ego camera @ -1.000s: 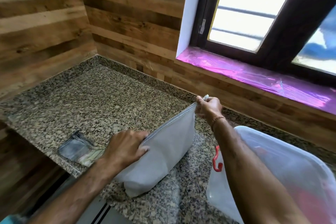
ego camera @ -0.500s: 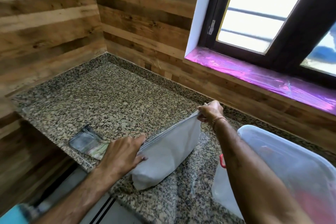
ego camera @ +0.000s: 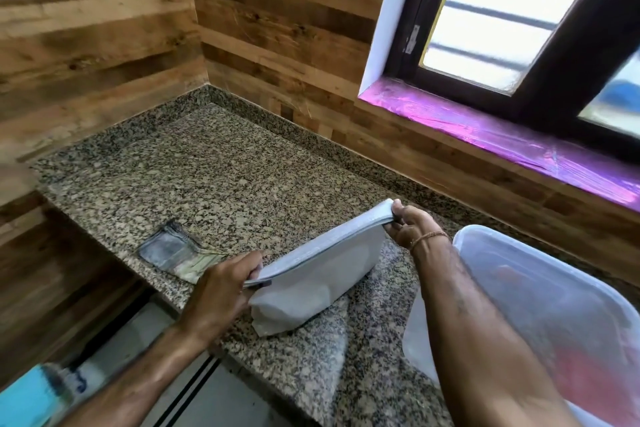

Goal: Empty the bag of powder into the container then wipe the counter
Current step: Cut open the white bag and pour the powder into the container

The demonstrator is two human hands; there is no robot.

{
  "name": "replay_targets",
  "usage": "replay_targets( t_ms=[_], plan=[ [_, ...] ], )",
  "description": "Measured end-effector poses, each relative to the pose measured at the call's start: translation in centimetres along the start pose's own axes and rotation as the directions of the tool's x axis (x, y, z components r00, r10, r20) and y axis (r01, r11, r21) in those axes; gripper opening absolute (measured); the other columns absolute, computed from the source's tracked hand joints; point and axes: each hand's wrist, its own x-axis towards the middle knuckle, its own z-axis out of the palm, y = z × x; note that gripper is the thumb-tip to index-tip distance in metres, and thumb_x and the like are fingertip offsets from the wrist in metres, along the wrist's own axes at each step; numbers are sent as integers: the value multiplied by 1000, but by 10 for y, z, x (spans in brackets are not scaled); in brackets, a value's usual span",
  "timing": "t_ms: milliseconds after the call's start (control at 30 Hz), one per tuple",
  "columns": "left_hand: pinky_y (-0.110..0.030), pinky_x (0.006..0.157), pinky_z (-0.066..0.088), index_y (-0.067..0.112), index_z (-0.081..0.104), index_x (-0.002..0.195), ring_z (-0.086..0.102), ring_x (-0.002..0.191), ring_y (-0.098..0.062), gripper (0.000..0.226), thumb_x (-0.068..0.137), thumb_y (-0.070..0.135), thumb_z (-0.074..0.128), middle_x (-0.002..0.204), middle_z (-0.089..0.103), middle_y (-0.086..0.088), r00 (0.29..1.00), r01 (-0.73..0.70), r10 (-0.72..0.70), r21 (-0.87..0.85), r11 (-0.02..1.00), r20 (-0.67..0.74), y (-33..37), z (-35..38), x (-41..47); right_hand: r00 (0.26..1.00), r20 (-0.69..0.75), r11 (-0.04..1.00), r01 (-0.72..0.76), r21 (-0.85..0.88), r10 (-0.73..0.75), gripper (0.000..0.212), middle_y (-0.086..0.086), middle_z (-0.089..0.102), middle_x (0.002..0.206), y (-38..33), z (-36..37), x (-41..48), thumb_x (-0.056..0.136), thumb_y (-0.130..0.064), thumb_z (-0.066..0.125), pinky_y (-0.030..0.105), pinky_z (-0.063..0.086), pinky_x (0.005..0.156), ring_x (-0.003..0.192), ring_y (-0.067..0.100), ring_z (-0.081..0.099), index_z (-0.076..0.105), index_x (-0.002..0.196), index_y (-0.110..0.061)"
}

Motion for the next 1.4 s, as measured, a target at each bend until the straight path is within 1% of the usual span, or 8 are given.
replay_targets(
  t_ms=[367, 500, 667, 767, 1033, 1167, 1300, 1400],
  plan=[
    [-18, 48, 33, 30, 47, 74, 47, 56, -7, 44, 73, 61, 78, 66, 54, 9, 952, 265, -298, -296, 918, -71, -1, -7, -26, 998, -63, 974, 6, -225, -20, 27, -3, 54, 73, 13, -10, -1, 100, -28, 66, 19, 46, 48, 60, 11, 50, 52, 79, -17],
    [-25, 42, 32, 34, 56, 103, 41, 42, -8, 74, 75, 97, 31, 53, 58, -2, 881, 468, -463, -321, 823, 98, 5, -17, -40, 997, -65, 953, 30, -300, -52, 34, -2, 47, 67, 10, -14, 3, 99, -31, 67, 11, 33, 30, 30, 7, 44, 48, 75, -17],
    [-39, 64, 64, 32, 39, 125, 73, 71, -30, 61, 89, 80, 30, 104, 77, -25, 521, 753, -554, -655, -59, 649, 26, -33, -21, 995, -53, 959, 65, -275, -82, 33, -1, 46, 69, 13, -9, 3, 101, -23, 66, 11, 30, 27, 21, 6, 41, 47, 74, -14],
    [-38, 61, 65, 2, 55, 128, 73, 74, -28, 63, 86, 46, 71, 113, 72, -30, 448, 674, -531, -662, -329, 720, 16, -26, -13, 995, -62, 956, 53, -289, -74, 30, -1, 51, 73, 13, -10, 9, 99, -28, 67, 10, 30, 28, 25, 7, 49, 51, 78, -17],
    [-26, 56, 57, 19, 58, 108, 64, 88, -21, 50, 67, 28, 85, 131, 65, -21, 575, 578, -645, -808, -115, 503, 16, 11, -35, 993, -9, 967, 113, -229, -118, 23, -1, 61, 67, 6, -22, 23, 103, -1, 54, 18, 49, 35, 55, 8, 58, 55, 83, -13],
    [-32, 59, 63, 21, 51, 137, 70, 65, -21, 61, 79, 24, 69, 131, 60, -30, 532, 609, -572, -751, -253, 624, 14, 6, -38, 971, 18, 732, 193, -653, -239, 22, 9, 57, 88, -10, -14, 26, 95, 2, 61, 24, 51, 35, 67, 17, 54, 58, 84, -16],
    [-50, 72, 65, 11, 56, 137, 75, 82, -37, 69, 94, 64, 46, 118, 66, -36, 446, 700, -400, -591, -401, 801, 8, 1, -30, 896, 181, -77, 164, -983, -406, 50, 9, 75, 102, -31, 9, 24, 77, -61, 72, 39, 60, 74, 95, 32, 73, 76, 91, -13],
    [-54, 75, 61, 7, 57, 135, 76, 85, -43, 82, 89, 74, 42, 119, 64, -42, 394, 738, -375, -532, -415, 839, 5, 9, -22, 927, 211, -360, 91, -928, -309, 75, 5, 75, 101, -30, 32, 19, 65, -86, 63, 41, 57, 92, 100, 29, 72, 76, 86, -15]
  ],
)
